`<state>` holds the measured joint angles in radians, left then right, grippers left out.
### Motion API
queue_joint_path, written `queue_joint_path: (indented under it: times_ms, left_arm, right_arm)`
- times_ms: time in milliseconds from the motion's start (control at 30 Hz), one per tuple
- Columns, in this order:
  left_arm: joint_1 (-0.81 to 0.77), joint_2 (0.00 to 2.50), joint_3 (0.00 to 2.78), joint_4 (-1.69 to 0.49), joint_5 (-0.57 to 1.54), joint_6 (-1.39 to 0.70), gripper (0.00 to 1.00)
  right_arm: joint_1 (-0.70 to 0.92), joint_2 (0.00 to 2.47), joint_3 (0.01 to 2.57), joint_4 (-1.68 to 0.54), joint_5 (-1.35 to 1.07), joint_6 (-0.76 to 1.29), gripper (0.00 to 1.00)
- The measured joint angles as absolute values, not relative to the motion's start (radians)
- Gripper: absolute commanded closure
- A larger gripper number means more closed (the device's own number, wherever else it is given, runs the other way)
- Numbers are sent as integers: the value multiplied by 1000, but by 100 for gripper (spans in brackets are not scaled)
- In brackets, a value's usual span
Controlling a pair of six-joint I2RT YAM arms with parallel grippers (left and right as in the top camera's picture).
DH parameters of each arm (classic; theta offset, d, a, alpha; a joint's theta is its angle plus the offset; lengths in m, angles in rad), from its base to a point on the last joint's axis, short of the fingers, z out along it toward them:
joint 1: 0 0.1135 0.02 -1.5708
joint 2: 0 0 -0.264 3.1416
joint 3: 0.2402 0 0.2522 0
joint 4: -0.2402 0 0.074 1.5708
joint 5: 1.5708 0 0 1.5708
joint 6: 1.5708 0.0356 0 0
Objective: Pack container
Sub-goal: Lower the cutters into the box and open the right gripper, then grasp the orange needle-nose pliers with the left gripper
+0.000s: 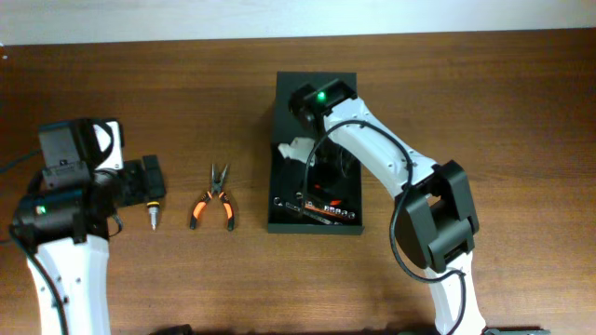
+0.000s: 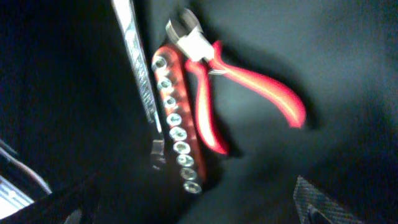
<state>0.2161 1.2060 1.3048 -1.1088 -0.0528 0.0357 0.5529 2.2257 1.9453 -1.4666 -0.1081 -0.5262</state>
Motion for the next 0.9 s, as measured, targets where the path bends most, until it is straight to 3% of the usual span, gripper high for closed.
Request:
queue_joint_path:
  times_ms: [167,233,367,500,900]
  left_arm:
    - [-44,1126,1313,-1221,-51,9,1]
    - [-179,1156,1315,-1231,-41,-41,1]
    - [-241,1265,1321,-1237,-40,-118,1]
    - [-246,1459,1320,-1237,-23,-178,1]
    - [-242,1683,1287,-1047,53,-254,1]
  right_arm:
    - [466,2159,2259,-1579,-91,-446,1]
    - [339,2059,2436,-1615,-82,-376,1]
    - [154,1969,2542,-1692,-91,-298,1]
    - [1,1972,2509,-1692,-143,-251,1]
    - [-18,1987,2222,-1622,-183,-270,1]
